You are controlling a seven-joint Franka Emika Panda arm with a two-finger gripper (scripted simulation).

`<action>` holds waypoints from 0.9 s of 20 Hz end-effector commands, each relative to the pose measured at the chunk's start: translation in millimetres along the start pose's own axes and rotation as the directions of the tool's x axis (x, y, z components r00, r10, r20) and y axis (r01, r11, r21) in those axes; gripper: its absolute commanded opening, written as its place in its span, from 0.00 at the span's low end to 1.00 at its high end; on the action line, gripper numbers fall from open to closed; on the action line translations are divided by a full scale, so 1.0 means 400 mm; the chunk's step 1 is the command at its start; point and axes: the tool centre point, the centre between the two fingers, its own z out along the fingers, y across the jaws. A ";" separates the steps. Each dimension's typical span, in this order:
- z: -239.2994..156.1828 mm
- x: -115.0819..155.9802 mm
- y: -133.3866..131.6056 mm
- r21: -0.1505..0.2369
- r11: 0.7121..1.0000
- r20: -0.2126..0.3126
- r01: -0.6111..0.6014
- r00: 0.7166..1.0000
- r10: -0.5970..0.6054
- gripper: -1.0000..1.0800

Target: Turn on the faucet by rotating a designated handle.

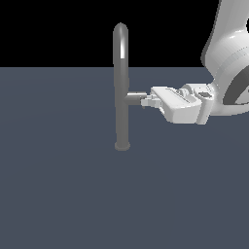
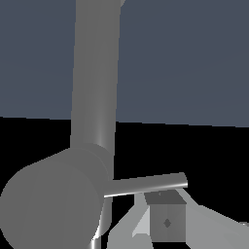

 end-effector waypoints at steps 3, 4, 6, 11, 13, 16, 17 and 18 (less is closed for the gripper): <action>0.000 0.073 -0.003 0.006 1.000 -0.002 -0.027 1.000 0.027 0.00; 0.000 0.085 -0.005 0.007 0.999 -0.002 -0.031 1.000 0.031 0.00; -0.001 0.111 -0.007 0.008 0.999 -0.002 -0.038 0.999 0.038 0.00; 0.000 0.061 -0.036 -0.003 1.000 0.004 0.005 1.000 -0.005 0.00; 0.000 0.082 -0.044 -0.001 1.000 0.003 -0.004 1.000 0.004 0.00; -0.001 0.114 -0.055 0.002 1.000 0.001 -0.018 1.000 0.018 0.00; -0.001 0.124 -0.058 0.003 1.000 0.001 -0.022 1.000 0.022 0.00; -0.001 0.134 -0.062 0.004 1.000 0.000 -0.026 1.000 0.026 0.00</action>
